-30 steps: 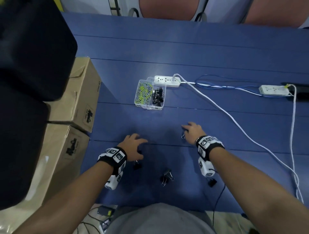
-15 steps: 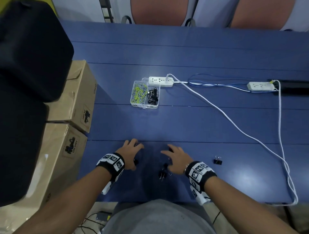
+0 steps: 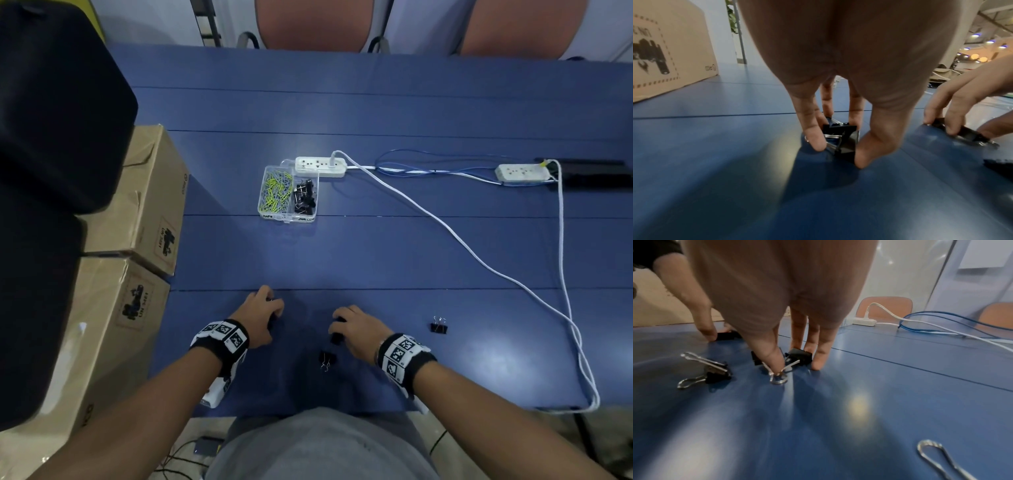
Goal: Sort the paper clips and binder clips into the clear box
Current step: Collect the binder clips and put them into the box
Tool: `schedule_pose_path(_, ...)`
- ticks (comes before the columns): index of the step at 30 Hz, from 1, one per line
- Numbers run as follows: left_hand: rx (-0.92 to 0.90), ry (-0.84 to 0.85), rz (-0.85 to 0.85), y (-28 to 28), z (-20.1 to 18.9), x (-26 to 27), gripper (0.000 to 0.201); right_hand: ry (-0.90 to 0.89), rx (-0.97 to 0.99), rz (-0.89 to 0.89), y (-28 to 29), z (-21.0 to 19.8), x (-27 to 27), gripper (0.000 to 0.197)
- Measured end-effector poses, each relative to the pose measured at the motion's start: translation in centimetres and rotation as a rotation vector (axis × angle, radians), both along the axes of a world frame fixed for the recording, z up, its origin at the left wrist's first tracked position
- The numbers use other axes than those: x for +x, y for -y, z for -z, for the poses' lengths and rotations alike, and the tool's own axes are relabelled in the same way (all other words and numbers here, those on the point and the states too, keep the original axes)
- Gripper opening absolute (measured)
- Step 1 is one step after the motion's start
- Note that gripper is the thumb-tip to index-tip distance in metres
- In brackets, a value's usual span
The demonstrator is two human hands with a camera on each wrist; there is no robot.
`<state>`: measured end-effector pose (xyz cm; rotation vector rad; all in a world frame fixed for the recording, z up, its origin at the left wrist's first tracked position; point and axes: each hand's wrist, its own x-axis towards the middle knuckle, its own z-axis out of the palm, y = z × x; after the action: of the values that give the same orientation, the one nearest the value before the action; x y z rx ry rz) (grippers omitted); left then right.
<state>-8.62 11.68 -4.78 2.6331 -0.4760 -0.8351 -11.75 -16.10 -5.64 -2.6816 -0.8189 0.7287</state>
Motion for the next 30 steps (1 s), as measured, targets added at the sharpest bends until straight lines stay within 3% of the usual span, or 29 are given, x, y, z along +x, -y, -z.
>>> schedule_pose_path(9, -0.092, -0.023, -0.108, 0.5, 0.4, 0.7, 0.039, -0.167, -0.010, 0.273, 2.0, -1.0, 4.0, 0.017)
schedule_pose_path(19, -0.117, 0.010, -0.176, 0.5, 0.7, 1.6, 0.028, -0.314, -0.045, 0.479, 4.0, -2.6, 7.2, 0.027)
schedule_pose_path(24, -0.137, 0.037, -0.161, 1.1, 1.1, 1.8, 0.026, -0.405, -0.050, 0.517, 4.1, -3.1, 7.6, 0.029)
schedule_pose_path(30, -0.193, 0.057, -0.018, 3.2, 0.8, 1.4, 0.019, -0.461, -0.021, 0.542, 4.4, -2.5, 6.9, 0.033)
